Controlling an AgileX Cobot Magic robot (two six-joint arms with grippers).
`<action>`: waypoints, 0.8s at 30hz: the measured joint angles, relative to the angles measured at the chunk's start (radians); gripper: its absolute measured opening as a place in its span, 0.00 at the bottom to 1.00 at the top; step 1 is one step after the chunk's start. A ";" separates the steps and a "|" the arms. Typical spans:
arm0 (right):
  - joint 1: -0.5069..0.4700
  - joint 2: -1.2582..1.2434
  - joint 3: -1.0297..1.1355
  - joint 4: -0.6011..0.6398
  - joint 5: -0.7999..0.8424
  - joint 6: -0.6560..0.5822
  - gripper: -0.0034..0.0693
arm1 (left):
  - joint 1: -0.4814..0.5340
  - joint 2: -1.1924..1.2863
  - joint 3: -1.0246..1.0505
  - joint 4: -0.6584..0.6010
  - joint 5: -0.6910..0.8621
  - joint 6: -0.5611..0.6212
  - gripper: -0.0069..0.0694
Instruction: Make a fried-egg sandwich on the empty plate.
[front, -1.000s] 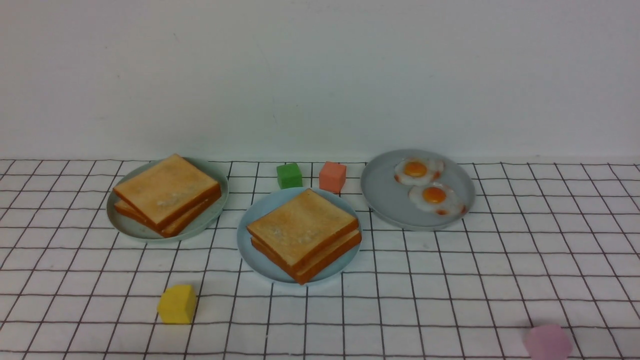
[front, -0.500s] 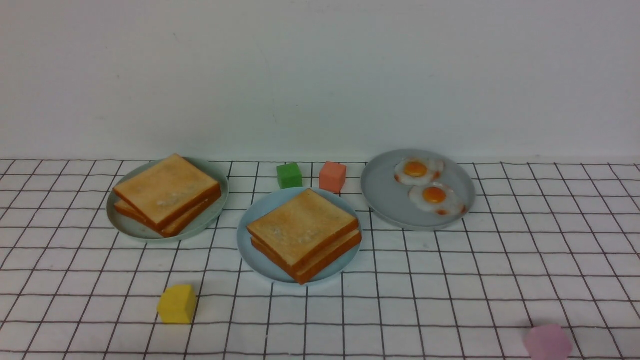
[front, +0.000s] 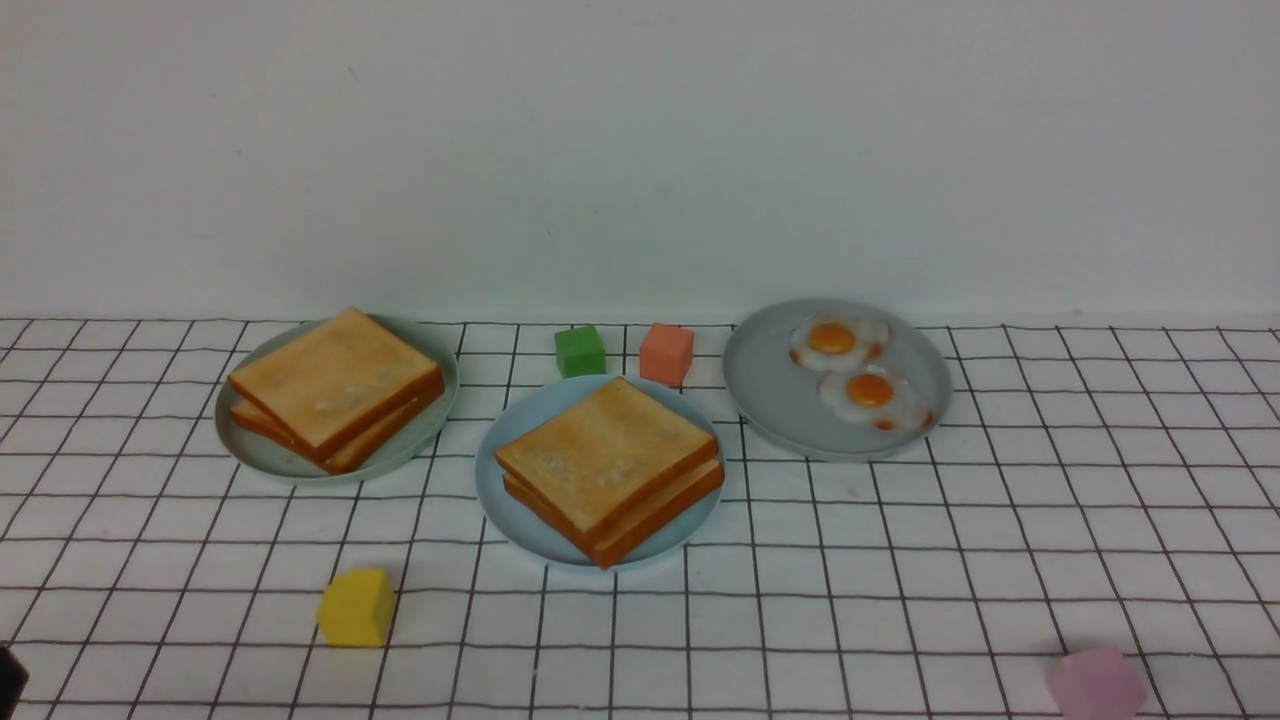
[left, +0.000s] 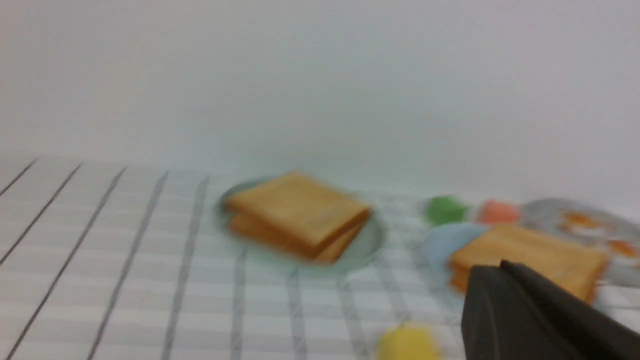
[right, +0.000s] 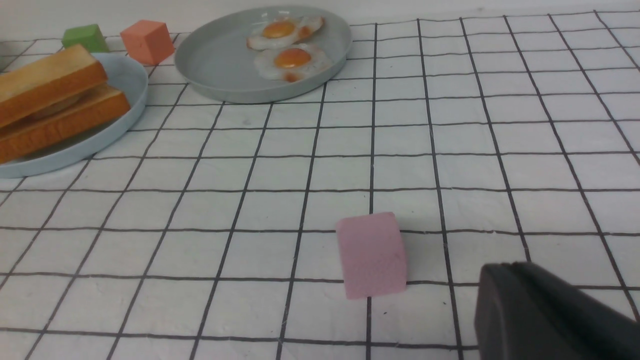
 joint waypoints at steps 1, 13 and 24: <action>0.000 -0.001 0.000 0.000 0.000 0.000 0.07 | 0.020 -0.003 0.005 0.013 0.038 -0.040 0.07; 0.000 -0.001 0.000 0.000 0.000 0.000 0.09 | 0.091 -0.005 0.017 0.064 0.276 -0.173 0.07; 0.000 -0.001 0.000 0.000 0.000 0.000 0.10 | 0.091 -0.005 0.017 0.065 0.276 -0.175 0.07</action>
